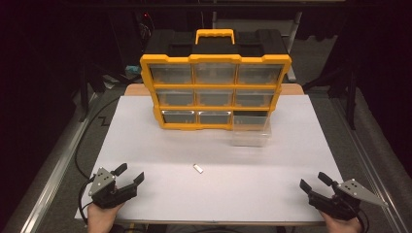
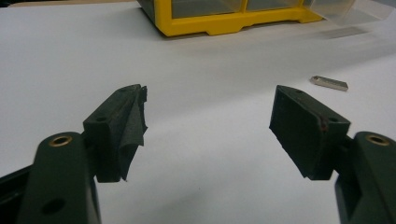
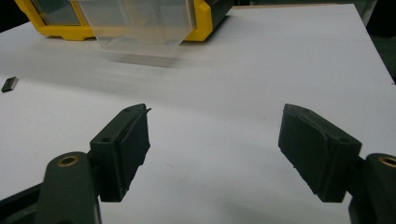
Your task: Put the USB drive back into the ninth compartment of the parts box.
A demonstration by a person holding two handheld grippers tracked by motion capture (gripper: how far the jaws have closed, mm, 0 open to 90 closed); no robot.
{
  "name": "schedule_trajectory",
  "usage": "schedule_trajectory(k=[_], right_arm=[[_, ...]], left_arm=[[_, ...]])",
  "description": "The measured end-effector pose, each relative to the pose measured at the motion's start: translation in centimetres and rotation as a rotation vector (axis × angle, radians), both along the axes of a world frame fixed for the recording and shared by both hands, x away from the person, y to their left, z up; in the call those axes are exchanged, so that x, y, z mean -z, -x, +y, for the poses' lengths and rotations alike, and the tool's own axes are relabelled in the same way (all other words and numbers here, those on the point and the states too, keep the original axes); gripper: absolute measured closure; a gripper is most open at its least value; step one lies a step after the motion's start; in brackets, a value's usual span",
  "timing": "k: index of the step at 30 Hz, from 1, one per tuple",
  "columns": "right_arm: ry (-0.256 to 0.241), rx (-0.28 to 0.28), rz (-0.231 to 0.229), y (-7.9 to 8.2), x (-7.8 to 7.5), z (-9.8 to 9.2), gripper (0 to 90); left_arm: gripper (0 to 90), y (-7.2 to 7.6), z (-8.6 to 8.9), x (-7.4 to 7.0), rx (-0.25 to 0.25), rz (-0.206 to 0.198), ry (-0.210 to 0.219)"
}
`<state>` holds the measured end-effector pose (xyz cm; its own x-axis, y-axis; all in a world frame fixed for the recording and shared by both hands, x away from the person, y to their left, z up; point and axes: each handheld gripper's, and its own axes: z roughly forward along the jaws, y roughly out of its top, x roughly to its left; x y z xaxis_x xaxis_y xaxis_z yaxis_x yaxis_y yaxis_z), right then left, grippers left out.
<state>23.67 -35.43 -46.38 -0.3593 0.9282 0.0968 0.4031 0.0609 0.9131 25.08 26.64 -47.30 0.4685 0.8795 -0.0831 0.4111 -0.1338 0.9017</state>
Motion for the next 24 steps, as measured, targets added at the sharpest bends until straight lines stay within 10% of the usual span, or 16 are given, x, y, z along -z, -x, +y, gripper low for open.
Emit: schedule_trajectory(k=[24], right_arm=[[-0.019, -0.002, -0.008, 0.15, -0.13, -0.01, 25.1]], left_arm=[[28.1, 0.06, 0.05, 0.01, 0.003, 0.000, 0.007]])
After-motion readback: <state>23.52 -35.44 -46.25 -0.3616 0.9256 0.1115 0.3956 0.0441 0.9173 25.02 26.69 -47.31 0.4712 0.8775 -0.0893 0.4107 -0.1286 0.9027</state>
